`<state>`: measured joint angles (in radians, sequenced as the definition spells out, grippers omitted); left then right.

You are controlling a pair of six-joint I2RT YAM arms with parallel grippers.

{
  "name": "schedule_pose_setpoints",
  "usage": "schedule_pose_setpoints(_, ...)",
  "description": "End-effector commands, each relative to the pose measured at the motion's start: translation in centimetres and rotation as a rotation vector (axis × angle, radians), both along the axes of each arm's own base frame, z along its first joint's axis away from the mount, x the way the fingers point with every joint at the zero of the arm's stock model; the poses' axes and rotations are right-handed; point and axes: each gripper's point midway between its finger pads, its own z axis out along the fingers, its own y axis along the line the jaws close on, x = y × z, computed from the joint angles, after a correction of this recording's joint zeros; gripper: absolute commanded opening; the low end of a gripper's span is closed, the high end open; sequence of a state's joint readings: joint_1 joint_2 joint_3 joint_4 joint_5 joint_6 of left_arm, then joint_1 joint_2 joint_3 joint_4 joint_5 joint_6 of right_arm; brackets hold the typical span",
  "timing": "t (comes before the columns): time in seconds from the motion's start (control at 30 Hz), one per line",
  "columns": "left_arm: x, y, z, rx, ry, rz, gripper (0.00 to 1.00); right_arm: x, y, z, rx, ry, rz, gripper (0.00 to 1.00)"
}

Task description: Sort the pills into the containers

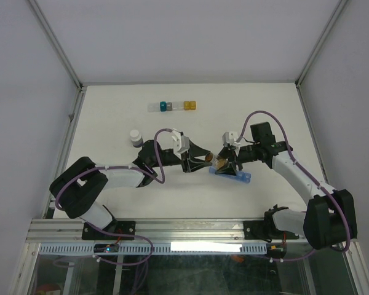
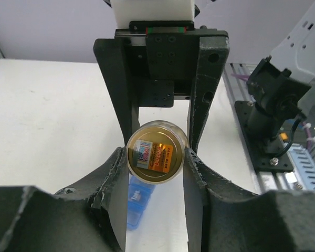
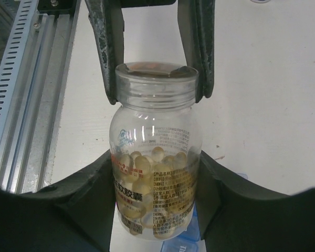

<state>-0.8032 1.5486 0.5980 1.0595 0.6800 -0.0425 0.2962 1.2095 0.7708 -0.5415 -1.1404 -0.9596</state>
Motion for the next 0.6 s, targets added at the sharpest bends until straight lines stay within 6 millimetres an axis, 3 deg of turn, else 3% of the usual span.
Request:
schedule_pose_setpoints(0.0, -0.2, 0.5, 4.6, -0.14, 0.142, 0.024, 0.0, 1.5, 0.4, 1.9, 0.027, -0.059, -0.005, 0.0)
schedule_pose_setpoints(0.13, 0.1, 0.6, 5.3, -0.201, 0.403, 0.158, 0.0, 2.4, 0.4, 1.7, 0.01, -0.047, -0.049, 0.0)
schedule_pose_setpoints(0.3, 1.3, -0.4, 4.8, -0.21, 0.575, 0.448, 0.0, 3.0, 0.3, 1.8, 0.003, -0.037, -0.084, 0.0)
schedule_pose_setpoints(0.43, 2.0, 0.0, 4.9, -0.233, 0.658, 0.513, 0.0, 3.2, 0.2, 2.2, 0.014, -0.035, -0.097, 0.0)
schedule_pose_setpoints(0.57, 1.8, 0.1, 6.3, -0.288, 0.748, 0.497, 0.0, 3.2, 0.2, 2.5, 0.023, -0.03, -0.103, 0.0)
